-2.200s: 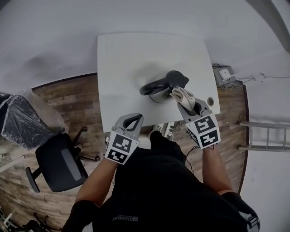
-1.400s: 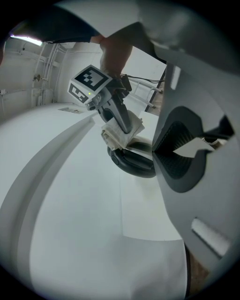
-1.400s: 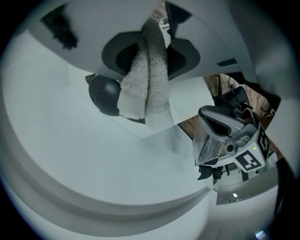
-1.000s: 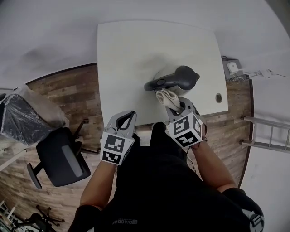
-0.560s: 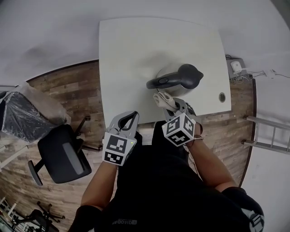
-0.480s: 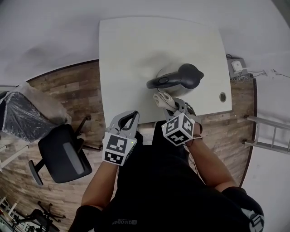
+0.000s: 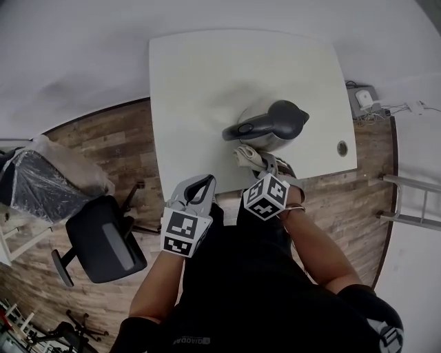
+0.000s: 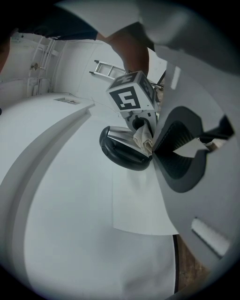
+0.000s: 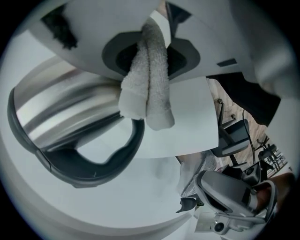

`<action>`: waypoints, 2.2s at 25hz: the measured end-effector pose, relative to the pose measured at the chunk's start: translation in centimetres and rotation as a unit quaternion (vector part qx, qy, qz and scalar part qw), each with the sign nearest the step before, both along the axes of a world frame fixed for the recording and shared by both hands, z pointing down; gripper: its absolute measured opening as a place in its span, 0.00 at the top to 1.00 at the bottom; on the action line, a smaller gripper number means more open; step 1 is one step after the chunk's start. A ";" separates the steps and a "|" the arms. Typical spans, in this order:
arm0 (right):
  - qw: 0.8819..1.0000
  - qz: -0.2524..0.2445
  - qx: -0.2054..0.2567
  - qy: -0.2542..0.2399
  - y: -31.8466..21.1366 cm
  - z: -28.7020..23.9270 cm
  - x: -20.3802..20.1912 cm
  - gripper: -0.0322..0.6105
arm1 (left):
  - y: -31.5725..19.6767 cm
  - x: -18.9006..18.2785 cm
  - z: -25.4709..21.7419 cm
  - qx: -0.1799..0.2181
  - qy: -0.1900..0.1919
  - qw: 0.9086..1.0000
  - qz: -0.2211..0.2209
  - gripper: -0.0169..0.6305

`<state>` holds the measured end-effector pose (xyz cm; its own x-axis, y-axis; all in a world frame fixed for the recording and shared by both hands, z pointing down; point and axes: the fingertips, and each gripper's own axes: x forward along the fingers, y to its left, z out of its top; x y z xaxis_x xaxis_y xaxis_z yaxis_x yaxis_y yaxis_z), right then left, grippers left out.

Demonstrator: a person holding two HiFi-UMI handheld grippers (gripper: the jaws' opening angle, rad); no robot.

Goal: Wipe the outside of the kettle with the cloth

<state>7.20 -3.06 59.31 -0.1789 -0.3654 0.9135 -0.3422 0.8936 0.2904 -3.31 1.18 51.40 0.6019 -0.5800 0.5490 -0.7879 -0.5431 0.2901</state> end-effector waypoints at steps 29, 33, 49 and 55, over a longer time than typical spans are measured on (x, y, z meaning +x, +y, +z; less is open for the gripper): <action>0.869 0.221 -0.128 -0.424 0.6 -11.5 0.4 0.80 | -2.0 3.8 -4.2 0.039 0.014 0.999 0.034 0.97; 0.803 0.281 -0.118 -0.512 -0.4 -16.0 3.1 0.80 | -2.6 4.2 -5.9 0.063 0.012 0.997 0.044 0.97; 0.724 0.370 -0.087 -0.576 -5.9 -18.2 10.9 0.80 | -3.6 5.4 -7.6 0.085 0.013 0.995 0.050 0.97; 0.710 0.396 -0.118 -0.570 -6.6 -15.6 12.7 0.80 | -4.3 6.2 -7.1 0.078 0.001 0.996 0.039 0.97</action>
<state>19.91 -9.66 43.72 -0.6754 -0.6240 0.3930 -0.6570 0.2671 -0.7050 2.86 -3.07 44.26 0.6502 -0.6089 0.4544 -0.7404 -0.6420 0.1990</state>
